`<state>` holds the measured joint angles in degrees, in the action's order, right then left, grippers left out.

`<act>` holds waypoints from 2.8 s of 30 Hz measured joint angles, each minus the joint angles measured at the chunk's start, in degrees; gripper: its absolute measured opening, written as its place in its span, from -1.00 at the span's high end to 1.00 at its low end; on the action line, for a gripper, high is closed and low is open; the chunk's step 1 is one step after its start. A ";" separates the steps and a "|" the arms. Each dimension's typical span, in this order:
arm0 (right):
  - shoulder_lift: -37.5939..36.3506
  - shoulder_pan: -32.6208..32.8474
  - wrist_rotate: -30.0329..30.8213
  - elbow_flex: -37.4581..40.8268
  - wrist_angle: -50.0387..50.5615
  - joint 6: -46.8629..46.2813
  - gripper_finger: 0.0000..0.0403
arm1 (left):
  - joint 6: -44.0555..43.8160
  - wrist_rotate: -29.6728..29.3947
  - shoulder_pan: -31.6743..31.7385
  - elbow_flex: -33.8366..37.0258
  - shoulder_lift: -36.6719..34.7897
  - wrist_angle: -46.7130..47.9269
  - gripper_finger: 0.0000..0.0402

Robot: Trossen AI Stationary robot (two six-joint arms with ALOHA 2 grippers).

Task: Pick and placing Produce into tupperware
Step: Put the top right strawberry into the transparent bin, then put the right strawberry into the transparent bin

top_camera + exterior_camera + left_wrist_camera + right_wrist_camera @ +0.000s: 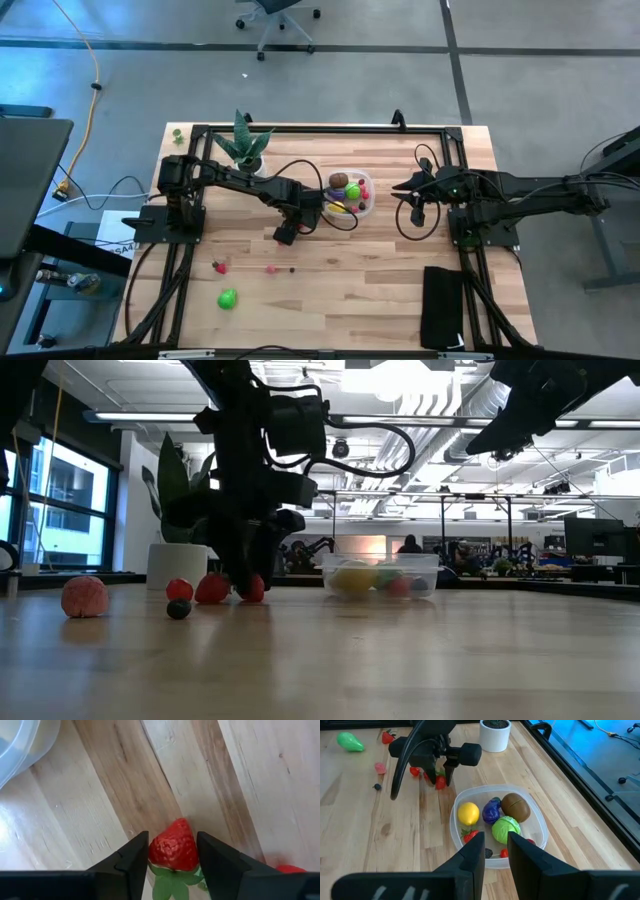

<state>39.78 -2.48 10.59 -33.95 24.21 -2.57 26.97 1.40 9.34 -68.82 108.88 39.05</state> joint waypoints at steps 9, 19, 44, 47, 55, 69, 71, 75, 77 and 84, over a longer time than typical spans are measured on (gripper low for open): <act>0.01 0.00 0.00 0.00 0.00 0.00 0.64 | 0.04 -0.57 0.00 0.00 0.00 0.04 0.24; 0.01 0.00 0.00 0.00 0.00 0.00 0.64 | 1.97 -4.34 0.02 -6.03 0.00 3.79 0.24; 0.01 0.00 -0.02 0.00 0.04 0.00 0.64 | 19.73 -4.31 6.45 -21.11 6.56 -3.52 0.24; 0.01 0.00 -0.01 0.00 0.02 0.00 0.64 | 19.75 -3.57 6.45 -21.11 7.50 -3.63 0.24; 0.01 0.00 -0.02 0.00 0.00 0.00 0.64 | 20.27 -2.82 6.45 -21.03 8.81 -4.25 0.24; 0.01 0.00 -0.02 0.00 0.00 0.00 0.64 | 20.32 -2.42 6.45 -21.11 9.42 -5.12 0.19; 0.00 0.00 -0.02 0.00 0.00 0.00 0.64 | 20.41 -2.81 6.45 -21.11 9.42 -5.10 0.11; 0.01 0.00 -0.01 0.00 0.00 0.00 0.64 | 20.72 -3.78 6.45 -21.11 9.42 -5.05 -0.04; 0.01 0.00 -0.02 0.00 0.00 0.00 0.64 | 20.80 -4.08 6.45 -21.11 9.42 -4.78 -0.08; -0.01 0.00 -0.02 0.00 0.00 0.00 0.64 | 20.23 -4.50 6.34 -21.16 2.09 4.11 0.00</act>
<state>39.77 -2.48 10.57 -33.95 24.21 -2.57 47.20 -3.10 15.69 -89.98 110.97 43.16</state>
